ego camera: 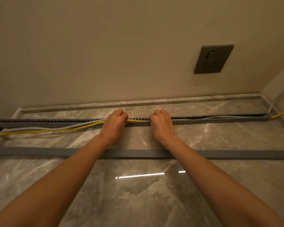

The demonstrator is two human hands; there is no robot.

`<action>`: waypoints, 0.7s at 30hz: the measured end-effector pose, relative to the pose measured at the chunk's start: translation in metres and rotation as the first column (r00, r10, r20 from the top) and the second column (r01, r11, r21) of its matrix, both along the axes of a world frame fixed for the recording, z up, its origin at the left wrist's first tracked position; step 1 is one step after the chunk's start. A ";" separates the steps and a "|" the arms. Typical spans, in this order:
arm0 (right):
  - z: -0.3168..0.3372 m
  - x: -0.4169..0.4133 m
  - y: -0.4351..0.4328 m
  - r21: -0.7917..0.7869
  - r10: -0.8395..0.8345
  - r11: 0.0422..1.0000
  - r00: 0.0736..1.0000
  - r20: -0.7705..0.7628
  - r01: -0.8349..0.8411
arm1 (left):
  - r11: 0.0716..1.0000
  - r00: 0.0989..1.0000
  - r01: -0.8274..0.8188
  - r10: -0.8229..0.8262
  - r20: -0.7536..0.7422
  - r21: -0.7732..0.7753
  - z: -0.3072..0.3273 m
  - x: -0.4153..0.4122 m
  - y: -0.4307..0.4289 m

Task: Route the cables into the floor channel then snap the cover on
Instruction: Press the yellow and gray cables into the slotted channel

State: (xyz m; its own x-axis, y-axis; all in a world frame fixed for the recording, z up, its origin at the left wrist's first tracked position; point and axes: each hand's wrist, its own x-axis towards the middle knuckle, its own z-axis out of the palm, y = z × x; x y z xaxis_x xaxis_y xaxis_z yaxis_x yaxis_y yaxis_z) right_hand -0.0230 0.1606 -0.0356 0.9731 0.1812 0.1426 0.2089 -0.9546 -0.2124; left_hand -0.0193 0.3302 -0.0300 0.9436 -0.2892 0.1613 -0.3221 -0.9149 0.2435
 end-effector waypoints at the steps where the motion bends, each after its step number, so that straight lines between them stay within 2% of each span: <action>1: -0.001 0.000 0.009 0.012 0.018 1.000 0.999 0.040 -0.019 | 1.000 1.000 -0.023 0.023 0.008 0.008 0.001 0.001 0.010; 3: -0.002 -0.001 0.026 0.028 0.037 0.999 0.995 0.094 -0.040 | 0.997 0.998 -0.070 0.070 0.002 0.021 0.003 0.005 0.026; 7: -0.001 0.000 0.062 0.089 0.086 0.992 0.996 -0.015 -0.084 | 0.997 0.996 -0.053 0.057 -0.067 0.064 0.006 0.010 0.054; 13: 0.000 0.001 0.092 0.151 -0.054 0.986 0.994 -0.098 0.068 | 0.974 0.982 0.190 -0.189 -0.022 0.126 0.003 0.014 0.073; 17: 0.003 0.002 0.094 0.174 -0.080 0.979 0.984 -0.157 0.107 | 0.938 0.976 0.207 -0.179 -0.123 0.279 0.008 0.020 0.070; 21: 0.002 0.002 0.100 0.188 -0.128 0.970 0.982 -0.142 0.154 | 0.947 0.973 0.214 -0.185 -0.135 0.239 0.009 0.025 0.073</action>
State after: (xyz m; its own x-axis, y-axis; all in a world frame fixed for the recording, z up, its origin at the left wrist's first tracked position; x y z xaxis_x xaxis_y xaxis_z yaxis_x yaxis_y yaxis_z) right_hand -0.0211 0.2605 -0.0333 0.9992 0.0215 0.0345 0.0339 -0.9090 -0.4153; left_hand 0.0055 0.4030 -0.0211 0.8701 -0.4911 -0.0409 -0.4886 -0.8705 0.0589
